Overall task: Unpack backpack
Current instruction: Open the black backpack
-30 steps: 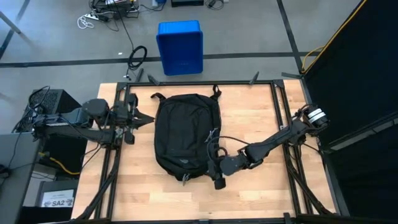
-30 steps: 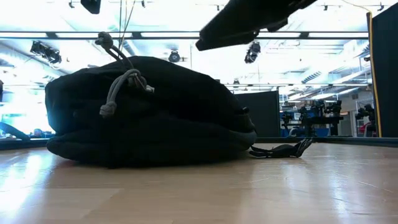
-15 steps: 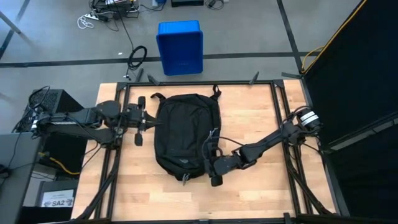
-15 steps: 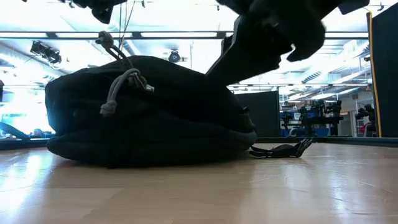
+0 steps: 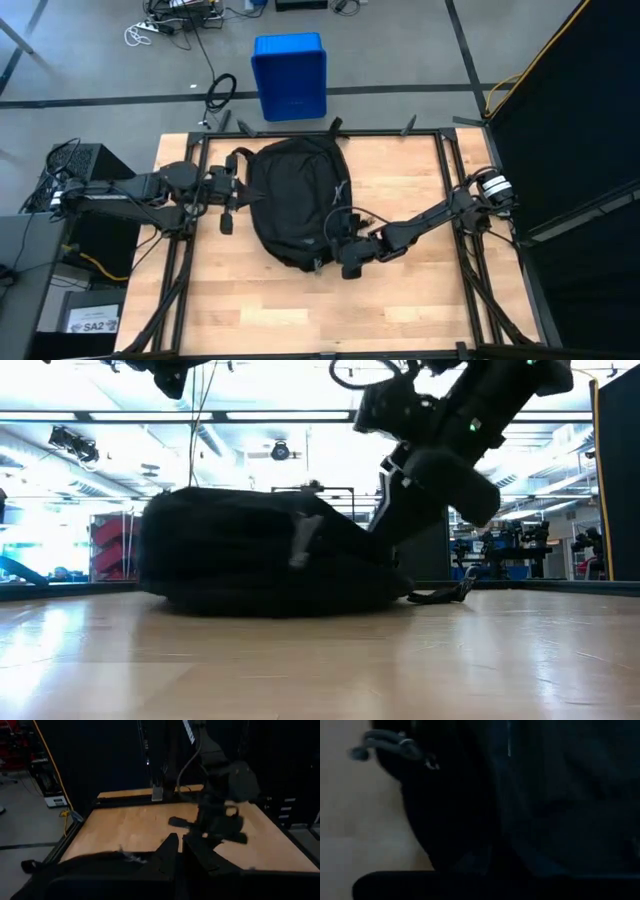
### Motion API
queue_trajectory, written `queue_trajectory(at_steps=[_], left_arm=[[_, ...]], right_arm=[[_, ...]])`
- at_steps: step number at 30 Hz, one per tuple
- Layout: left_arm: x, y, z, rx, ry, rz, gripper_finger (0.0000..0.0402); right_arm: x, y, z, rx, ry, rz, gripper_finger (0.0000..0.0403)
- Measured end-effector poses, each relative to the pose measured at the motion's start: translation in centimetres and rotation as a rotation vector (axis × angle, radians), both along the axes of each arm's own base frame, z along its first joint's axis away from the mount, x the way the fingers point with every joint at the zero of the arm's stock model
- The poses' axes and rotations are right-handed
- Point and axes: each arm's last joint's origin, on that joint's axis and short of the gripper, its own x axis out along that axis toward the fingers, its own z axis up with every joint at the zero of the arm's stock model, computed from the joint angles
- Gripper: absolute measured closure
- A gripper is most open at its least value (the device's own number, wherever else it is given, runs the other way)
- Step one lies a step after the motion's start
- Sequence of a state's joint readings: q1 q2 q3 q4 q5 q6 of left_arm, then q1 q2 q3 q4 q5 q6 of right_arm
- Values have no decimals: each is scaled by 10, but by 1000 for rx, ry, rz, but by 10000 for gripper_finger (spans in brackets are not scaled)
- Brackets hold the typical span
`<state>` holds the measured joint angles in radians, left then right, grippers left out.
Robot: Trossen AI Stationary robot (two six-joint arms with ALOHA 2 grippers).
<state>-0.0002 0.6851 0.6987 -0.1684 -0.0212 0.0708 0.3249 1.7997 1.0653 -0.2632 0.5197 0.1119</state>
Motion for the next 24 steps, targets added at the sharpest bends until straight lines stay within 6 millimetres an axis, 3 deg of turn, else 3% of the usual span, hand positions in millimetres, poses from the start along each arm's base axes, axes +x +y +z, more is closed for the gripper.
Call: queue_trajectory(at_steps=[13, 18, 24], left_arm=[[49, -2, -31, -32, 161, 60, 401], [60, -1, -32, 28, 212, 151, 398], [66, -13, -25, 73, 325, 64, 345]], right_arm=[[-5, -12, 19, 16, -49, -95, 398], [-5, -12, 21, 19, -57, -96, 394], [-5, -13, 21, 20, -62, -98, 390]])
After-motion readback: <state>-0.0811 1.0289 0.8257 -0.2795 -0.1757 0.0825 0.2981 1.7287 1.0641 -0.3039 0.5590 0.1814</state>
